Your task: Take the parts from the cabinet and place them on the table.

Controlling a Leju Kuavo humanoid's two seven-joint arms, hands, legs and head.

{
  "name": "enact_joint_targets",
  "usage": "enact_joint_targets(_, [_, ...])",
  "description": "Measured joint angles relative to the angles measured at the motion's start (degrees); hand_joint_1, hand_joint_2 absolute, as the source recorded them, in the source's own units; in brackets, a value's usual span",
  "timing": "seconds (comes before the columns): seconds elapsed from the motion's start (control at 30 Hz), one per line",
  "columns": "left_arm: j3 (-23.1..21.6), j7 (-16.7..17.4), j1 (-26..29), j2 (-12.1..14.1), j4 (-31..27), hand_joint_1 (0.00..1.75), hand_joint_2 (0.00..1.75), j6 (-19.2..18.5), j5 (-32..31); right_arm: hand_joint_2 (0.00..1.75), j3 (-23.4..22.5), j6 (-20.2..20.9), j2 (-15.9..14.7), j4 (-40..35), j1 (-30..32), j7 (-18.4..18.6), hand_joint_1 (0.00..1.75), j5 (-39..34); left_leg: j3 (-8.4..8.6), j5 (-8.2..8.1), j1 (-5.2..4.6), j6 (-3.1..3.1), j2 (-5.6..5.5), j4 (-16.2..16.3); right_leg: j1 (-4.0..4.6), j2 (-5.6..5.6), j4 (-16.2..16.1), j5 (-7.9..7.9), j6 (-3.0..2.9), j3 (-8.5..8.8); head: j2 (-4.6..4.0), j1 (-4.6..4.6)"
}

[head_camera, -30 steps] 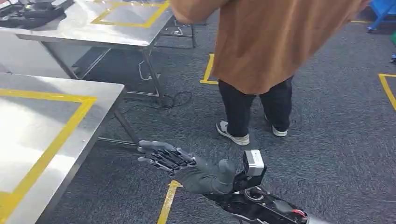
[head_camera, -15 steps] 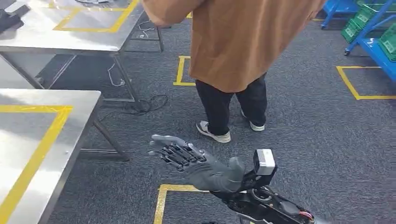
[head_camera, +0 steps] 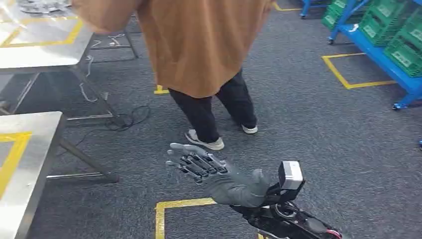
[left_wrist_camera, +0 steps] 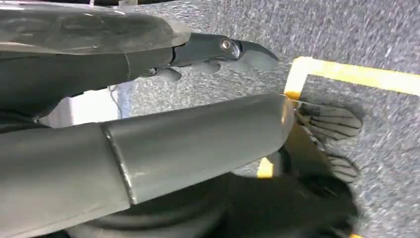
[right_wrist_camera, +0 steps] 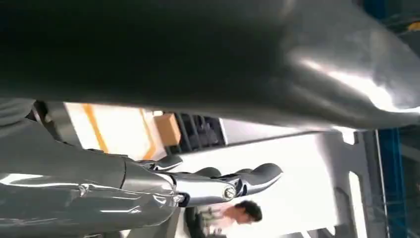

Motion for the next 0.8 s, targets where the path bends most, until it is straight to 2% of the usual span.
enact_joint_targets(0.03, [0.0,-0.04,0.13,-0.02,0.0,0.0,0.0,0.0,0.0,0.0,0.0,-0.02,0.0,0.0,0.11,0.02,0.0,0.02,-1.19,0.41,0.0,0.1,-0.01,1.44,0.09,0.75,0.01,0.0,-0.01,0.02,0.0,-0.11])
enact_joint_targets(0.07, [0.0,-0.09,0.16,-0.04,0.0,0.0,0.0,0.0,-0.04,0.0,0.0,-0.04,0.0,-0.02,0.21,0.04,0.0,0.02,-0.85,2.24,0.0,0.27,-0.02,-0.12,0.11,1.53,0.01,0.0,0.0,0.16,0.0,-0.33])
enact_joint_targets(0.1, [0.0,-0.13,0.16,0.0,0.0,0.0,0.0,0.0,-0.07,0.0,-0.02,-0.04,0.0,-0.02,0.22,0.04,0.0,0.04,0.64,4.92,-0.01,0.53,-0.13,-4.01,0.15,2.32,0.01,-0.01,0.01,0.29,0.0,-0.62])
enact_joint_targets(0.13, [0.0,-0.15,0.13,0.04,0.0,0.0,0.0,-0.02,-0.06,0.0,-0.07,-0.04,0.0,-0.04,0.22,0.09,0.0,0.13,2.84,8.0,-0.01,0.83,-0.71,-9.4,0.16,2.99,0.04,-0.02,0.03,0.45,0.0,-0.85])
enact_joint_targets(0.17, [0.0,-0.17,0.1,0.15,0.0,0.0,0.0,-0.02,-0.07,0.0,-0.07,-0.04,0.0,-0.11,0.22,0.09,0.0,0.15,5.08,10.74,-0.07,1.24,-2.65,-14.88,0.1,3.55,0.06,-0.07,0.1,0.41,0.0,-1.12])
enact_joint_targets(0.2, [0.0,-0.2,0.1,0.39,0.0,0.0,0.0,0.0,-0.04,0.0,-0.07,-0.04,0.0,-0.17,0.17,0.09,0.0,0.22,6.07,11.22,-0.17,1.54,-5.45,-18.14,0.38,4.09,0.38,-0.22,0.33,0.04,0.0,-1.38])
enact_joint_targets(0.23, [0.0,-0.2,0.07,0.39,0.0,0.0,0.0,-0.02,-0.04,0.0,-0.09,0.0,0.0,-0.17,0.24,0.15,0.0,0.26,6.18,11.21,0.11,1.22,-4.33,-18.7,0.3,4.71,0.55,-0.28,0.54,-0.25,0.0,-1.27])
enact_joint_targets(0.3, [0.0,-0.2,-0.16,0.35,0.0,0.0,0.0,-0.02,0.02,0.0,-0.15,0.28,0.0,-0.2,0.3,0.09,0.0,0.33,6.37,11.02,-0.37,1.55,-3.51,-18.67,-0.11,5.83,0.27,-0.2,1.29,-0.48,0.0,-1.23])
enact_joint_targets(0.33, [0.0,-0.2,-0.16,0.31,0.0,0.0,0.0,0.0,0.07,0.0,-0.15,0.55,0.0,-0.22,0.31,0.04,0.0,0.35,6.6,11.18,-0.12,1.81,-2.89,-19.07,-0.09,6.36,0.2,-0.22,1.61,-1.15,0.0,-1.25])
enact_joint_targets(0.37, [0.0,-0.2,-0.19,0.22,0.0,0.0,0.0,0.0,0.09,0.0,-0.22,0.63,0.0,-0.28,0.41,0.0,0.0,0.37,6.98,11.45,0.28,2.12,-1.85,-19.68,-0.02,4.62,1.0,-0.7,1.79,-1.1,0.0,-1.09])
enact_joint_targets(0.4, [0.0,-0.2,-0.22,0.22,0.0,0.0,0.0,0.02,0.22,0.0,-0.37,0.79,0.0,-0.39,0.36,-0.09,0.0,0.37,7.16,11.29,0.19,2.41,-1.49,-19.8,0.17,1.57,3.31,-2.37,2.05,-2.05,0.0,-0.58])
enact_joint_targets(0.43, [0.0,-0.2,-0.2,0.26,0.0,0.0,0.0,0.02,0.28,0.0,-0.5,1.01,0.0,-0.44,0.34,-0.11,0.0,0.37,7.23,11.19,0.1,2.56,-0.74,-19.79,-0.04,0.1,7.49,-4.84,2.36,-4.09,0.0,-0.09])
enact_joint_targets(0.47, [0.0,-0.2,-0.15,0.31,0.0,0.0,0.0,0.07,0.37,0.0,-0.5,1.22,0.0,-0.44,0.37,-0.11,0.0,0.37,7.26,11.15,-0.02,2.62,-0.07,-19.79,-0.33,-0.44,12.77,-7.33,2.66,-6.57,0.0,0.17])
enact_joint_targets(0.5, [0.0,-0.17,-0.1,0.37,0.0,0.0,0.0,0.13,0.46,0.0,-0.5,1.36,0.0,-0.44,0.39,-0.09,0.0,0.37,7.22,11.09,-0.07,2.62,0.71,-19.76,-0.59,-0.61,17.1,-8.99,2.93,-8.61,0.0,0.22])
enact_joint_targets(0.53, [0.0,-0.15,-0.05,0.39,0.0,0.0,0.0,0.2,0.59,0.0,-0.5,1.51,0.0,-0.42,0.43,-0.07,0.0,0.37,7.23,11.04,-0.08,2.58,1.37,-19.73,-0.83,-0.66,19.5,-9.38,3.18,-9.7,0.0,0.35])
enact_joint_targets(0.57, [0.0,-0.15,0.0,0.42,0.0,0.0,0.0,0.2,0.61,0.0,-0.5,1.53,0.0,-0.42,0.49,-0.07,0.0,0.37,7.31,10.94,-0.03,2.45,2.09,-19.72,-1.1,-0.79,18.73,-8.23,3.42,-9.24,0.0,0.54])
enact_joint_targets(0.6, [0.0,-0.15,-0.01,0.39,0.0,0.0,0.0,0.2,0.63,0.0,-0.5,1.62,0.0,-0.42,0.48,-0.07,0.0,0.37,7.43,10.83,0.04,2.29,2.63,-19.7,-1.35,-1.02,15.4,-6.11,3.64,-7.5,0.0,0.72])
enact_joint_targets(0.63, [0.0,-0.15,-0.04,0.35,0.0,0.0,0.0,0.2,0.63,0.0,-0.5,1.68,0.0,-0.42,0.48,-0.07,0.0,0.37,7.69,10.69,0.15,2.07,3.1,-19.68,-1.55,-1.47,10.49,-3.64,3.8,-4.86,0.0,0.92])
enact_joint_targets(0.67, [0.0,-0.15,-0.08,0.33,0.0,0.0,0.0,0.2,0.63,0.0,-0.53,1.68,0.0,-0.42,0.46,-0.07,0.0,0.37,8.1,10.39,0.24,1.63,3.63,-19.6,-1.74,-2.96,3.86,-0.76,4.01,-1.18,0.0,1.24])
enact_joint_targets(0.7, [0.0,-0.15,-0.06,0.44,0.0,0.0,0.0,0.24,0.74,0.0,-0.55,1.77,0.0,-0.39,0.39,-0.09,0.0,0.37,8.32,10.2,-0.05,1.3,4.04,-19.56,-1.27,-5.05,1.19,-1.61,4.26,0.18,0.0,1.53])
enact_joint_targets(0.73, [0.0,-0.15,-0.1,0.5,0.0,0.0,0.0,0.37,0.83,0.0,-0.53,1.95,0.0,-0.39,0.3,-0.09,0.0,0.35,8.22,10.04,-0.22,0.95,4.24,-19.14,-1.06,-4.37,0.82,-1.37,3.14,0.63,0.0,1.66])
enact_joint_targets(0.8, [0.0,-0.18,-0.23,0.44,0.0,0.0,0.0,0.63,0.85,0.0,-0.55,2.01,0.0,-0.37,0.33,-0.07,0.0,0.31,8.39,10.2,-0.14,0.52,5.26,-19.29,-0.68,-3.36,1.02,-1.4,2.41,0.25,0.0,0.96])
